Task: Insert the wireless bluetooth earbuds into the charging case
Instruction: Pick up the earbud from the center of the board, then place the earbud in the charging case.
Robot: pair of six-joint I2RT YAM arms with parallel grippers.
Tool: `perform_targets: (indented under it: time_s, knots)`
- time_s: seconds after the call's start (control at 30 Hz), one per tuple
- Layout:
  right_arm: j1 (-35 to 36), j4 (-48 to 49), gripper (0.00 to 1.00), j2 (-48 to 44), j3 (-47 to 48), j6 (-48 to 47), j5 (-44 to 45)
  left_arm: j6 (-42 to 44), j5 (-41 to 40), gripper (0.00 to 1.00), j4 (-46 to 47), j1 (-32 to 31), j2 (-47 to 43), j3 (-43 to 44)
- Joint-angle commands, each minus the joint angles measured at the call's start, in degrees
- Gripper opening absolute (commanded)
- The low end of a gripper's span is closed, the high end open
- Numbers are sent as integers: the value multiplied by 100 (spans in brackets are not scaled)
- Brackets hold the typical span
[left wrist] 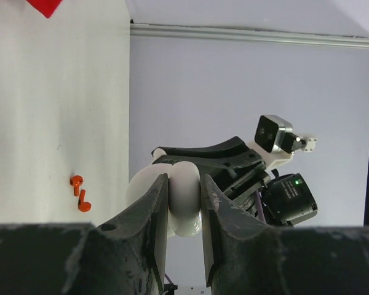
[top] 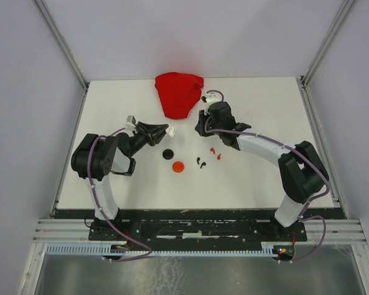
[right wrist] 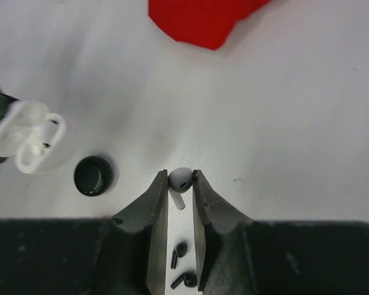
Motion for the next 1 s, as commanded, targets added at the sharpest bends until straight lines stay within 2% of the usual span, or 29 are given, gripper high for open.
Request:
perform_targets:
  time_s: [0.0, 0.43, 0.67, 0.97]
  knots:
    - [-17, 2010, 19, -676, -551, -107, -744, -69, 23, 3, 199, -201, 72, 226]
    - [-10, 4166, 19, -1043, -1583, 80, -1432, -352, -142, 3, 320, -578, 315, 504]
    - [14, 4686, 20, -941, -1726, 75, -1571, -735, -199, 3, 484, -715, 444, 656]
    - [79, 4878, 20, -854, -1794, -19, -1589, -1175, -419, 3, 612, -873, 510, 795]
